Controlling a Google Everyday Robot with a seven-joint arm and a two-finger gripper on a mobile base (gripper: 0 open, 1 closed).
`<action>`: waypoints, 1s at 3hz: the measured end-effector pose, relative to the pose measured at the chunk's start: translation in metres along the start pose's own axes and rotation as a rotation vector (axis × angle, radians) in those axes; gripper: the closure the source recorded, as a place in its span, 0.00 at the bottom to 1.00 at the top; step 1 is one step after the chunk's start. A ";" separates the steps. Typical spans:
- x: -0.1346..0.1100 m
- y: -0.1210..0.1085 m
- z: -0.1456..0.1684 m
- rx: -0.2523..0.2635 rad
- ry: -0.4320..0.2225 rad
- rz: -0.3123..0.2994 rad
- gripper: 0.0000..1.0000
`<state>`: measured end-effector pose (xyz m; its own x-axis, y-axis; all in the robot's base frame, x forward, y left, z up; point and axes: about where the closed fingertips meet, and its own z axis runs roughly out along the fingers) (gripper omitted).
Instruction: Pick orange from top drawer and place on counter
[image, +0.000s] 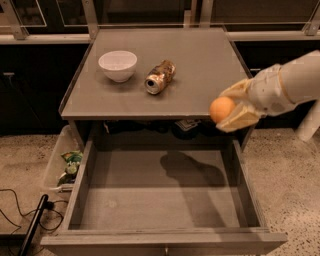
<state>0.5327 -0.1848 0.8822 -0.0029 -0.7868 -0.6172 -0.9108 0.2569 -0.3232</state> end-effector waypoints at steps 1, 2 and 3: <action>0.008 -0.060 0.012 0.015 -0.046 0.033 1.00; 0.008 -0.111 0.027 0.027 -0.134 0.062 1.00; -0.006 -0.159 0.027 0.077 -0.198 0.068 1.00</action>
Offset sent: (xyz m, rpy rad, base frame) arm 0.1997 -0.0497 0.1013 0.2835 -0.2038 -0.0600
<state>0.6890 -0.2057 0.9177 0.0249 -0.6426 -0.7658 -0.8770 0.3537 -0.3253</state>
